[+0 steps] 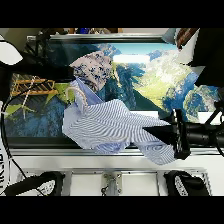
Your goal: Fold the clothes and pants, and hang the long-sleeved shirts on hangers.
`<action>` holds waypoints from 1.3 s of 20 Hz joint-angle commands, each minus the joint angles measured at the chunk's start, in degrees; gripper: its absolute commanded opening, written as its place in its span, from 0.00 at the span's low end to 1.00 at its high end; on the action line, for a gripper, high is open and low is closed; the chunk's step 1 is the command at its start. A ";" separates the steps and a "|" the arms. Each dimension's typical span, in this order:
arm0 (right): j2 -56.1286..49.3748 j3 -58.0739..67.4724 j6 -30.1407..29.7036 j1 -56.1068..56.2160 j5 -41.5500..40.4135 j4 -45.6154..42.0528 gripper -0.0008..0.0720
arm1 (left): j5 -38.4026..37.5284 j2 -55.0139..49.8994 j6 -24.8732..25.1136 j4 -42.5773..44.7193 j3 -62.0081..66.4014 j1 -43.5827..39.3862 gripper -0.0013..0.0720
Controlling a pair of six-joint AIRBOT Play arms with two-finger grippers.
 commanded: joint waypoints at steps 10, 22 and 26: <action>0.02 0.04 -3.74 0.02 -12.57 8.79 0.02 | -4.83 -2.54 -0.24 -0.46 19.45 2.43 0.77; 2.82 2.03 -26.03 -1.68 -49.79 12.96 0.02 | 6.16 14.14 -0.76 -0.26 -1.86 5.11 0.04; 7.30 2.19 -33.64 -7.17 -66.25 13.14 0.02 | 9.01 19.47 -0.79 -0.28 -10.78 5.11 0.04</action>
